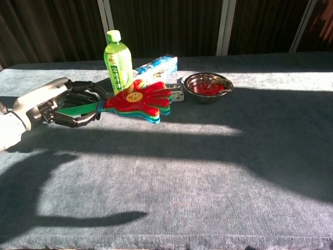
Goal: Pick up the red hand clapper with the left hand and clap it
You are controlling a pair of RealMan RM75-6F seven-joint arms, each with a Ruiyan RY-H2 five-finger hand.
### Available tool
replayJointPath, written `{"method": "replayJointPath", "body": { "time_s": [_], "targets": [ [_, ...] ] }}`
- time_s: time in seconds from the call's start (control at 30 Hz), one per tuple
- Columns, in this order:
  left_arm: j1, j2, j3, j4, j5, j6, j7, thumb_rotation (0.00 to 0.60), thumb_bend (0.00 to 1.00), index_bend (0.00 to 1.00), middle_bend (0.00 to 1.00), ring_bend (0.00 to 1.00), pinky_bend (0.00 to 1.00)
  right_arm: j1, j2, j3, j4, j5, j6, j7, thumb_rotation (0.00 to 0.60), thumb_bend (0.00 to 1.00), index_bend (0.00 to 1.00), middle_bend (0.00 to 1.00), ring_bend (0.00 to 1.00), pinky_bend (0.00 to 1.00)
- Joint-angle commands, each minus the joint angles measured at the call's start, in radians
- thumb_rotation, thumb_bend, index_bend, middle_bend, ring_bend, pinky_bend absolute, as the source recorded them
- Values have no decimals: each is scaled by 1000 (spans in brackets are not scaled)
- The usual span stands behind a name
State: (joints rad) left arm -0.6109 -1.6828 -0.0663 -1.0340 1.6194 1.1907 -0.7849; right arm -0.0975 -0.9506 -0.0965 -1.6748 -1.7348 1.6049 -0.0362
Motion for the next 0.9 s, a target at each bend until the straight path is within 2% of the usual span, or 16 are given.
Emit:
{"method": "replayJointPath", "body": {
  "time_s": [0.03,0.07,0.13,0.17,0.23,0.3,0.37,0.43,0.53,0.7,0.8,0.9],
  "targets": [
    [-9,-65,7,80,-33,-34,118,600,560,809,790,453,420,0,0,0,0,0,-1,0,600,144,0,0,0,0],
    [-11,-79,10,103,-37,-43,133,600,550,808,778,438,378,0,0,0,1,0,-1,1,600,144,0,0,0,0],
    [-24,-133,32,224,-15,-54,270,600,529,802,738,396,303,0,1,1,1,0,2,4,600,145,0,0,0,0],
    [-26,-149,40,254,-8,-54,289,600,515,781,694,355,250,0,2,1,1,0,3,5,600,145,0,0,0,0],
    [-33,-170,65,312,15,-56,315,600,481,683,552,243,151,-1,2,0,2,-1,4,6,600,144,0,0,0,0],
    [-36,-180,78,343,27,-54,326,600,455,517,364,102,58,-1,3,0,2,-2,4,7,600,144,0,0,0,0],
    [-35,-190,84,366,37,-28,324,600,447,374,248,20,11,-1,3,0,2,-2,5,8,600,144,0,0,0,0],
    [-32,-196,87,380,45,6,315,600,444,258,141,0,0,-1,4,0,3,-2,7,9,600,145,0,0,0,0],
    [-26,-191,86,376,50,49,302,600,447,178,11,0,0,-2,4,-1,3,-3,6,9,600,145,0,0,0,0],
    [-19,-147,87,310,51,86,301,600,442,99,0,0,0,-2,1,-1,4,-4,6,5,600,144,0,0,0,0],
    [-16,-108,85,241,44,85,317,600,430,54,0,0,0,-1,-1,-2,4,-5,3,0,600,144,0,0,0,0],
    [-2,-57,81,159,47,128,336,600,430,46,0,0,0,-2,-2,-1,4,-5,5,-2,600,145,0,0,0,0]
  ]
}}
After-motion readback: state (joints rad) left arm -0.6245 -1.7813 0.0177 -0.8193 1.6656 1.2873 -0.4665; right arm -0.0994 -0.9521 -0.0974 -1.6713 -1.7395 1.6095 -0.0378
